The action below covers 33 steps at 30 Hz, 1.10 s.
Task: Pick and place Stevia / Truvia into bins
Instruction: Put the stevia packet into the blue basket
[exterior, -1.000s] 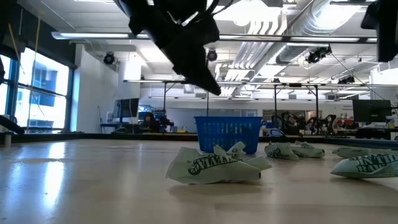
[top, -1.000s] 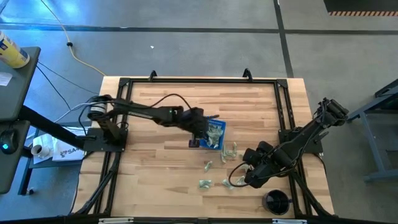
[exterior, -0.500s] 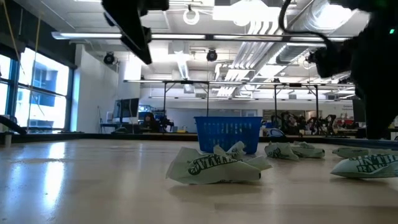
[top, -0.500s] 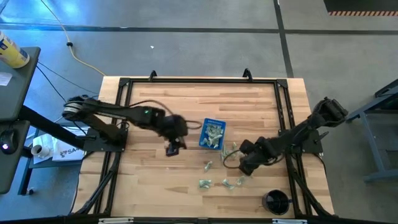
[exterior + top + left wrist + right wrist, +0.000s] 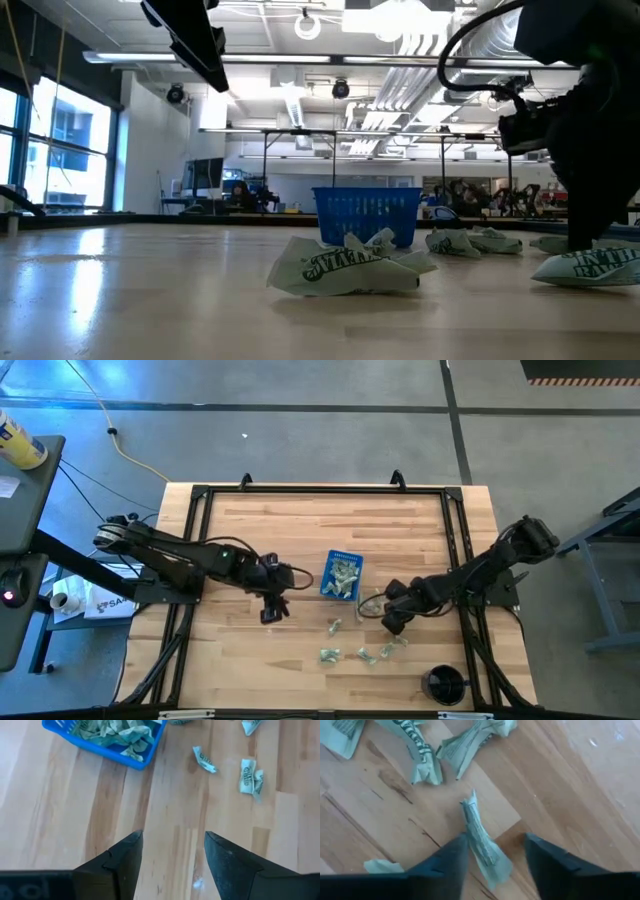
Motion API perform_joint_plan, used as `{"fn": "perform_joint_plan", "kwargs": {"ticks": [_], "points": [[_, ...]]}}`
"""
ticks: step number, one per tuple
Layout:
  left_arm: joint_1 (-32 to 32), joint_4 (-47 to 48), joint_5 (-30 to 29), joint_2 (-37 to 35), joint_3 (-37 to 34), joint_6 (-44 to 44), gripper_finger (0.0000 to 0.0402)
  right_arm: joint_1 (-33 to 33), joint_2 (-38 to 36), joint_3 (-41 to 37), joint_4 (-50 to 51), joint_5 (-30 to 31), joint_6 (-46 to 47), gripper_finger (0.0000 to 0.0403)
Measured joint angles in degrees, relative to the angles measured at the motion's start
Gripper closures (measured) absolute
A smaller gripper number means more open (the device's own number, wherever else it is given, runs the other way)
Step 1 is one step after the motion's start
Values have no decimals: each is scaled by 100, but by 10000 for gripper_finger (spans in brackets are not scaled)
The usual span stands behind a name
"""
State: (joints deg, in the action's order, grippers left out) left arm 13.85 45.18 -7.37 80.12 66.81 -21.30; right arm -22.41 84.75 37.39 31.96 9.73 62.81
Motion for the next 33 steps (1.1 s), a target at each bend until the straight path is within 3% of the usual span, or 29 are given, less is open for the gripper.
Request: {"fn": "perform_joint_plan", "kwargs": {"ticks": [4,7,11,16,18,25,28,33], "points": [[2,-1,-206,2,0,56,157,110,-4,-64,-26,66,2,322],[4,-3,-265,0,0,183,156,279,-5,-10,-180,-235,-16,387],[1,-4,-289,2,0,326,160,360,-35,665,-477,-77,-167,379],[1,-3,-289,2,0,345,159,517,-72,1848,-397,1083,-1189,398],[1,-7,-289,2,0,345,159,782,31,2118,-415,1250,-1586,393],[1,-4,-287,2,0,343,158,1863,703,2217,-1237,19,-2110,352],[4,-3,-286,2,0,344,158,2010,704,2222,-1316,-498,-2110,309],[1,-66,68,43,0,62,158,1878,418,2222,-931,-647,-1935,221]]}}
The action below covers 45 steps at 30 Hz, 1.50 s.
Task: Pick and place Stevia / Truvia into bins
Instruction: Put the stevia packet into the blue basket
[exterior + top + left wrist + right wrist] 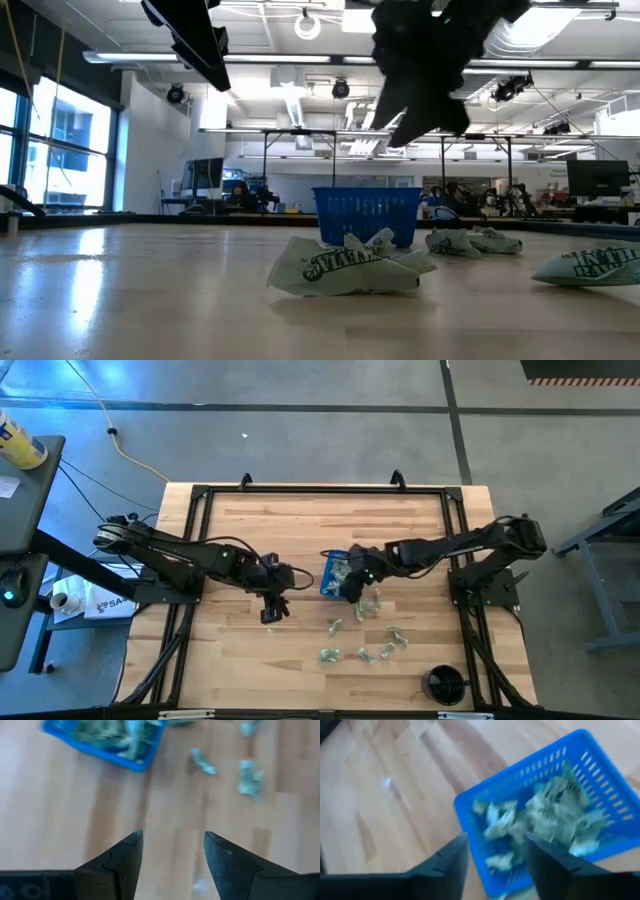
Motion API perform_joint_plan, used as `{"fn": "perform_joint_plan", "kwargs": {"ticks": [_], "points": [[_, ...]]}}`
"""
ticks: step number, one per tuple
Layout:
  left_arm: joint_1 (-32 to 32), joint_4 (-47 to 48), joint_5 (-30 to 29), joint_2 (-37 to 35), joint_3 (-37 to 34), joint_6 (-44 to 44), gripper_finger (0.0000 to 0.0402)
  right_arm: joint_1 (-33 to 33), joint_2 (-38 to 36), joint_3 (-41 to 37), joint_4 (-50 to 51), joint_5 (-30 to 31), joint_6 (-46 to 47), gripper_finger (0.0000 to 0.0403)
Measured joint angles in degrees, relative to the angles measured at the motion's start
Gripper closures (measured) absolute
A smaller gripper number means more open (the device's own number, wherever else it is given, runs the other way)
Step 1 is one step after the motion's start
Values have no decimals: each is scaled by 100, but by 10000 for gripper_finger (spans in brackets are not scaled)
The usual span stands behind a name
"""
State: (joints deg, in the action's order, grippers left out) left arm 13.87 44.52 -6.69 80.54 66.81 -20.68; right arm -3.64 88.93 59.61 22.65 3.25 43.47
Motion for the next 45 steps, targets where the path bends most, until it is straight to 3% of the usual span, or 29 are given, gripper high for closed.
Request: {"fn": "perform_joint_plan", "kwargs": {"ticks": [6,15,18,21,23,27,32,40,45], "points": [[82,-775,633,574,-142,234,158,-842,-505,0,770,738,469,157],[703,-2752,740,1665,-179,235,158,-2244,-1017,2,1570,1032,2027,148],[875,-3376,342,1993,-103,51,158,-2571,-1019,2,1776,1139,2382,148],[892,-3354,-611,2327,122,-432,158,-2859,-1010,2,1949,1416,2714,148],[788,-3265,-887,2511,270,-830,158,-3027,-998,0,2087,1573,2952,148],[704,-3193,-869,2898,578,-1411,158,-3305,-998,0,2255,1810,3324,148],[719,-2819,-1025,3422,792,-1452,158,-3449,-999,0,2296,1909,3409,148],[602,-3187,-1120,3937,946,-1452,161,-3433,-993,0,2364,2052,3380,148],[445,-3306,-1379,4095,987,-1285,214,-3423,-993,0,2468,2058,3374,148]]}}
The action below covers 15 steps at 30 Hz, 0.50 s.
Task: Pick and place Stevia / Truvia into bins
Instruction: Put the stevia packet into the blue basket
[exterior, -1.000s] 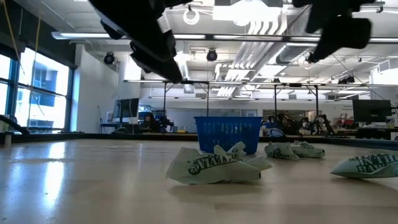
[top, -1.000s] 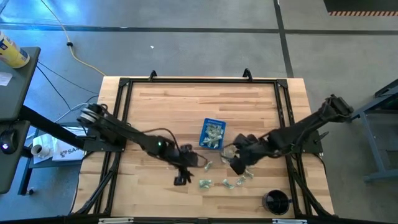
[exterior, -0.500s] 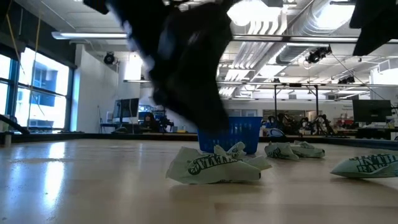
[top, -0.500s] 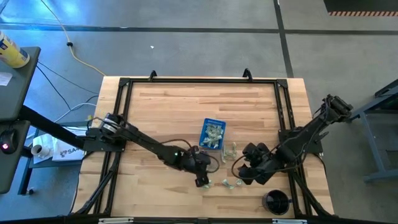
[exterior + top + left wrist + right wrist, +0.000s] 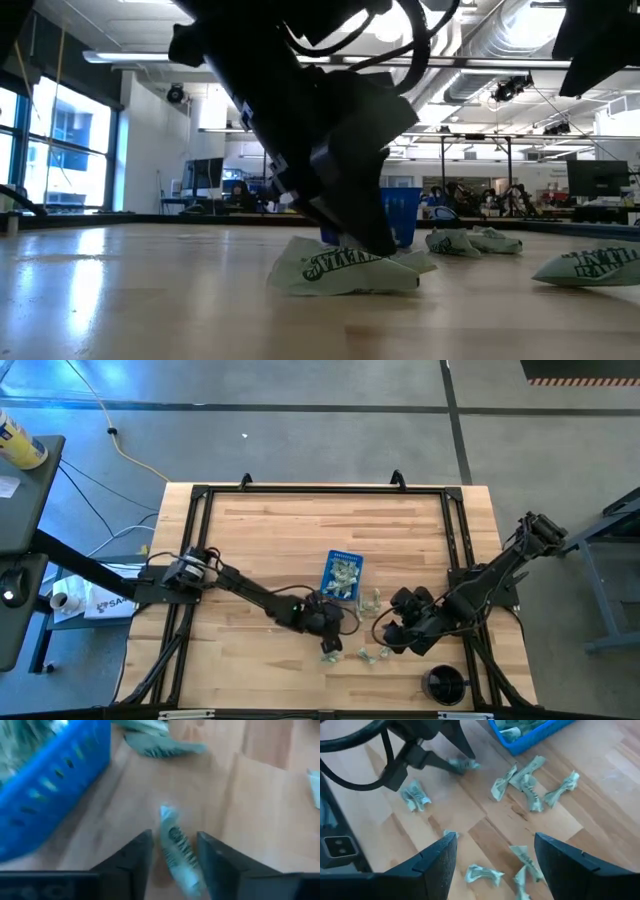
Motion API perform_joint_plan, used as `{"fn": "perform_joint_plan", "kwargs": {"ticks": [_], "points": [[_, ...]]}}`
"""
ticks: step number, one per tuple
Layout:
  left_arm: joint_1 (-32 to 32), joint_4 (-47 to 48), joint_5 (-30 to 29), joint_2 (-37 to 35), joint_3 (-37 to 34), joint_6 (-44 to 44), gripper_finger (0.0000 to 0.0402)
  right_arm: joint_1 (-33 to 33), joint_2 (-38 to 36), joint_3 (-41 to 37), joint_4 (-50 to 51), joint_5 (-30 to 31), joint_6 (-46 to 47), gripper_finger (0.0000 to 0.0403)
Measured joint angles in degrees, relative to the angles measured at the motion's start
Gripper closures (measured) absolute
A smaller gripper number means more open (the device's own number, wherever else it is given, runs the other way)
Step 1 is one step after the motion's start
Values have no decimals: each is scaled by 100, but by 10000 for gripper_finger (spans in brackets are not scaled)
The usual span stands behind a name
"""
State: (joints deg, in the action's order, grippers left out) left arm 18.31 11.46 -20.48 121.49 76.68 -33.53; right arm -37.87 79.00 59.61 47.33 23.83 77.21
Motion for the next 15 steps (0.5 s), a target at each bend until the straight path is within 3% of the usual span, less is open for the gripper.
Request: {"fn": "perform_joint_plan", "kwargs": {"ticks": [7,12,15], "points": [[-224,666,329,-93,199,554,376,37,0,0,149,34,15,148],[-141,2179,750,-545,931,899,359,37,0,0,214,47,-7,148],[-116,2443,732,-993,1425,1439,371,37,0,0,239,49,-9,148]]}}
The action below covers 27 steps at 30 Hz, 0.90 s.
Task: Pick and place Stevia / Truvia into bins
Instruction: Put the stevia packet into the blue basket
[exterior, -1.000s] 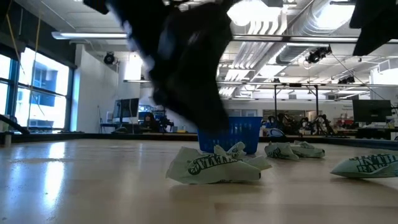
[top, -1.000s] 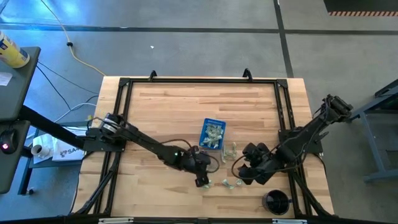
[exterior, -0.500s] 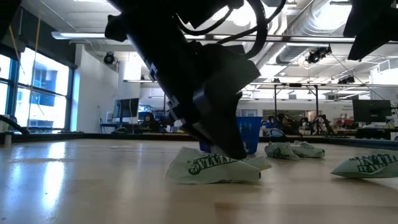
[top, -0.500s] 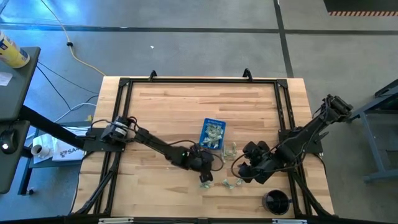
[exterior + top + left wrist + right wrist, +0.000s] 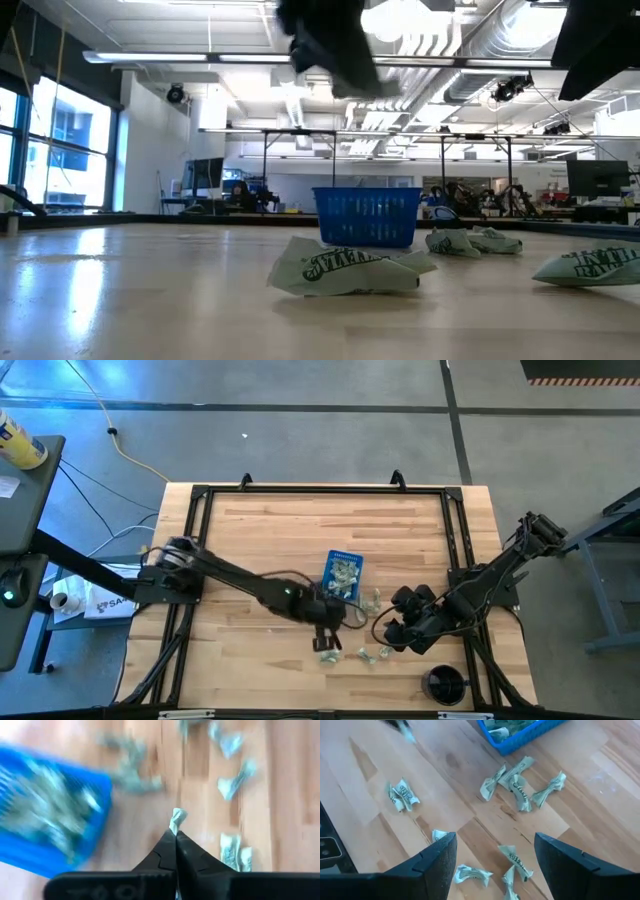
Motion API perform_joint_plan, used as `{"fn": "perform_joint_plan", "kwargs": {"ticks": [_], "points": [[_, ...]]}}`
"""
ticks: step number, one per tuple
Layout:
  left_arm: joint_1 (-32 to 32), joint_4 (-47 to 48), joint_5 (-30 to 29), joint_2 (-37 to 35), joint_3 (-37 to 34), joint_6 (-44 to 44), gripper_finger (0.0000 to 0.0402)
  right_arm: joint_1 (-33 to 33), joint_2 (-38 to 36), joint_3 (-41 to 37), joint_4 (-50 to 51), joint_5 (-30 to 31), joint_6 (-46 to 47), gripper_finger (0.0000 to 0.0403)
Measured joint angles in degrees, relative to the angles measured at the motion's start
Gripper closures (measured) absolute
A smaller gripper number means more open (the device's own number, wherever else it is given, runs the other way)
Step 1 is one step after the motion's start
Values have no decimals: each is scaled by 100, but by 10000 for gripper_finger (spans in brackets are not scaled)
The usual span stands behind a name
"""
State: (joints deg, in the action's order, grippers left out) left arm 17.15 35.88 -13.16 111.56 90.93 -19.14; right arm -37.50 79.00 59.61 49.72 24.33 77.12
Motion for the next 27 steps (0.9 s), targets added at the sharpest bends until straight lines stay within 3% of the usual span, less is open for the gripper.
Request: {"fn": "perform_joint_plan", "kwargs": {"ticks": [5,10,15,22,27], "points": [[-613,-247,-561,-183,114,1171,379,-15,0,0,36,-19,-11,148],[-1593,-51,572,190,137,1740,368,-86,0,0,-21,-289,49,148],[-1993,339,1278,567,106,1627,283,-360,9,-2,-180,-980,-87,148],[-1818,1125,766,344,368,1623,146,-798,271,-2,254,-1255,168,148],[-1278,1706,798,-165,360,1595,85,-582,573,-317,228,-1575,366,148]]}}
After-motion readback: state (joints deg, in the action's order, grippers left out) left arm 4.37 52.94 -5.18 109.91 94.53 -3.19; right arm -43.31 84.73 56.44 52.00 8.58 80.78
